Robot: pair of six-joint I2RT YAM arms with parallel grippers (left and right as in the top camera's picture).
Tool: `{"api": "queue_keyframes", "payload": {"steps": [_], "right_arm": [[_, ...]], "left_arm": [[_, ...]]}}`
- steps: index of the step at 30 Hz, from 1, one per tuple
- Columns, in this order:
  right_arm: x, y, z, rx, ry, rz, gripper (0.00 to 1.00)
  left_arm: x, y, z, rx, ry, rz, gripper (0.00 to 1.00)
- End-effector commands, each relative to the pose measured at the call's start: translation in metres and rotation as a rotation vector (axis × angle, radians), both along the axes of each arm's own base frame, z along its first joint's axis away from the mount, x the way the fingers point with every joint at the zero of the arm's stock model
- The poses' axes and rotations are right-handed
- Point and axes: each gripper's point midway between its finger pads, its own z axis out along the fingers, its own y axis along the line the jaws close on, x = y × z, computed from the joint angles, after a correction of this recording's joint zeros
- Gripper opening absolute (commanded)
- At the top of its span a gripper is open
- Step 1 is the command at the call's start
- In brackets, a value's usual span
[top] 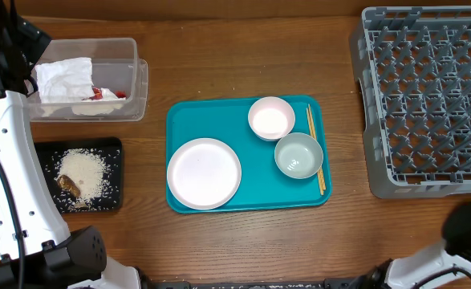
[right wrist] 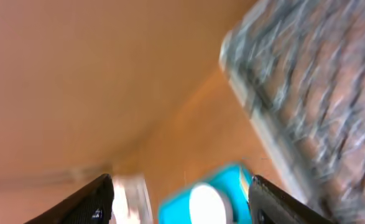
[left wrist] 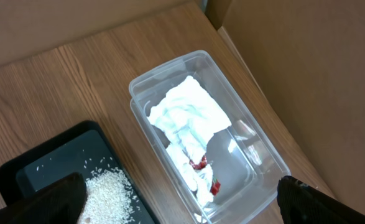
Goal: Sort waste into correct bins and load items into the dishwasher
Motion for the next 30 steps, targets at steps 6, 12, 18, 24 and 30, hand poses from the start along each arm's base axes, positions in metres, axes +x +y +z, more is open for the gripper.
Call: {"api": "queue_keyframes", "payload": {"steps": [6,12,18,24,30], "right_arm": [[-0.042,0.145,-0.047,-0.296,0.293,0.305,0.71],[-0.087,0.232,-0.083,-0.521,0.421,0.556,0.68],[-0.107,0.277,-0.145,-0.710,0.541,0.534,0.46],[-0.131,0.292,-0.219,-0.801,0.621,0.569,0.58],[-0.131,0.303,-0.267,-0.745,0.602,0.593,0.58]], "left_arm": [[0.000,0.002,0.000,0.008,0.003,0.015,1.00],[0.000,0.002,0.000,0.008,0.003,0.015,1.00],[0.000,0.002,0.000,0.008,0.003,0.015,1.00],[0.000,0.002,0.000,0.008,0.003,0.015,1.00],[0.000,0.003,0.000,0.009,0.002,0.015,1.00]]}}
